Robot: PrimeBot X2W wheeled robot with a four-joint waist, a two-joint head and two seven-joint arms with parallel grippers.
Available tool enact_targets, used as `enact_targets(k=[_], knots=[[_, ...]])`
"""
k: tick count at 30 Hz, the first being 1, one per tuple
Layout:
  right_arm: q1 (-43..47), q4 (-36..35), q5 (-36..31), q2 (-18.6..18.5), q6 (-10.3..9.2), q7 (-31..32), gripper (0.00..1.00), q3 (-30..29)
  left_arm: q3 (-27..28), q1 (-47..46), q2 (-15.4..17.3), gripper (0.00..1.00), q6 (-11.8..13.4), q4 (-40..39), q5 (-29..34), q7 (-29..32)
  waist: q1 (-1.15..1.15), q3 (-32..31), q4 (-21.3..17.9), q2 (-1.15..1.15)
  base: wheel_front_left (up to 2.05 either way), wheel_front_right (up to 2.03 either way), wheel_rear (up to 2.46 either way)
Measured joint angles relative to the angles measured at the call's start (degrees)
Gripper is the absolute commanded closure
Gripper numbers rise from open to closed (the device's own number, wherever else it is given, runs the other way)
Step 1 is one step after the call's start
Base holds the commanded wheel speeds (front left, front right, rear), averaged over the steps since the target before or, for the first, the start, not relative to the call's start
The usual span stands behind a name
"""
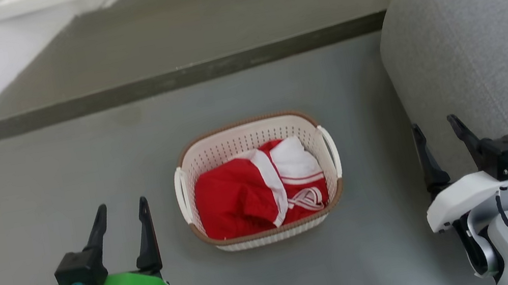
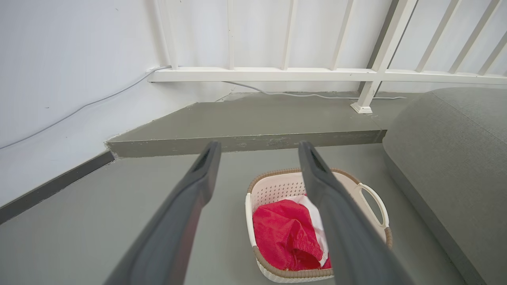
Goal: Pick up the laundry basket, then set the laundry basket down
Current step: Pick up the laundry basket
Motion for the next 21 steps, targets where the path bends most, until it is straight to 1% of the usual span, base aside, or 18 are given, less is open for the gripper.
enact_targets(k=[7, 12, 13, 14, 21], knots=[[-1.9, -0.1, 0.0, 0.6, -0.01, 0.0, 0.00, -0.1, 0.0, -1.9, -0.2, 0.00, 0.0, -0.5, 0.0, 0.0, 0.00, 4.3, 0.0, 0.00, 0.00, 0.00, 0.00], [-3.6, -0.1, -0.1, 0.8, -0.07, 0.0, 0.00, -0.1, 0.3, -3.8, -0.9, 0.00, -0.2, -0.6, -0.4, 0.0, 0.00, 7.7, 0.1, 0.00, 0.00, 0.00, 0.00], [-4.4, -0.1, -0.1, 0.9, -0.09, 0.0, 0.00, -0.1, 0.4, -4.5, -1.1, 0.00, -0.6, -0.7, -0.5, 0.0, 0.00, 9.2, 0.1, 0.00, 0.00, 0.00, 0.00], [-4.4, -0.1, -0.1, 0.9, -0.09, 0.0, 0.00, -0.1, 0.4, -4.5, -1.1, 0.00, -0.6, -0.7, -0.5, 0.0, 0.00, 9.2, 0.1, 0.00, 0.00, 0.00, 0.00], [-7.4, -0.1, -0.7, 1.4, -0.10, 0.0, 0.00, -0.1, 0.6, -7.2, -1.2, 0.00, -1.2, -0.7, -0.6, 0.0, 0.00, 14.3, 0.1, 0.00, 0.00, 0.00, 0.00]])
